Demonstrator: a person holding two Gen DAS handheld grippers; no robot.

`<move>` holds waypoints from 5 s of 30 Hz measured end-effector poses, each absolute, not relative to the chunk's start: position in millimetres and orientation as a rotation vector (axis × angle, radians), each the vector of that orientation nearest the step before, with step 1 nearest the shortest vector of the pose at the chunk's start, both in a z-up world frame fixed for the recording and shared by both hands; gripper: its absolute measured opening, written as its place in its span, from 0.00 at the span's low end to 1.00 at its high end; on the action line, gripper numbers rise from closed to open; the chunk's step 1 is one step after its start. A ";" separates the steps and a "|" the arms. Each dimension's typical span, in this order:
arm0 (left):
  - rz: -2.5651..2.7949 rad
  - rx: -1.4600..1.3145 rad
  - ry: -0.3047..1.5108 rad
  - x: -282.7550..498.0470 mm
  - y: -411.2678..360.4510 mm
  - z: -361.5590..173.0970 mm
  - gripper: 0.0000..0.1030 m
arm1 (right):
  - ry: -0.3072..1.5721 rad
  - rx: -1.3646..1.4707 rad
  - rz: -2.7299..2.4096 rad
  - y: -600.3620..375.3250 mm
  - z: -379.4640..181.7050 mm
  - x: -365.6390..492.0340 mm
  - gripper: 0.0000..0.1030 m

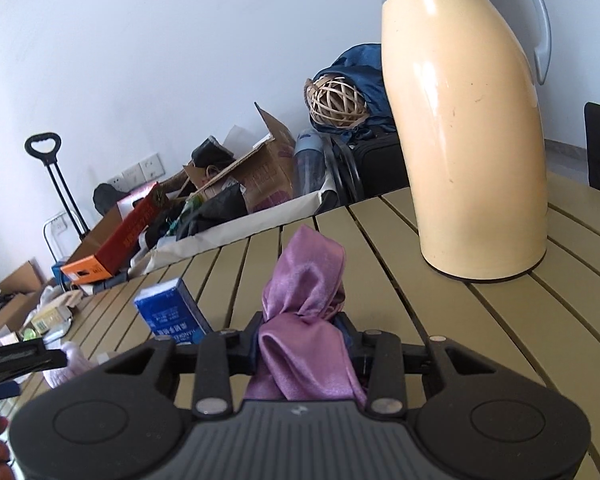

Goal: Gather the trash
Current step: 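Grasp the lavender fuzzy headband with the left tool, then lift the headband and pink bow off the table, pulling back toward the bin, then carry the headband and pink bow down over the black bin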

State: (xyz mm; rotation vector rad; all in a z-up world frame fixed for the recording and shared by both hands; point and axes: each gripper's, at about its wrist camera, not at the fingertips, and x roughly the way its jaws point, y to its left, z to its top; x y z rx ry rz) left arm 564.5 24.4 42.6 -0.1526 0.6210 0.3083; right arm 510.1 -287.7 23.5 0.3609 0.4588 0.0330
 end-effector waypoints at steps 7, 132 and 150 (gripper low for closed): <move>0.411 -0.073 0.654 593.3 17.0 32.0 1.00 | 0.452 0.384 0.035 -292.8 23.2 507.3 0.33; -0.018 -0.014 1.012 249.1 12.4 -126.1 0.33 | 0.888 0.026 0.201 -221.7 -107.2 227.4 0.33; -0.082 0.027 1.040 286.0 -32.2 -119.4 0.33 | 0.904 0.039 0.106 -242.2 -116.4 230.8 0.33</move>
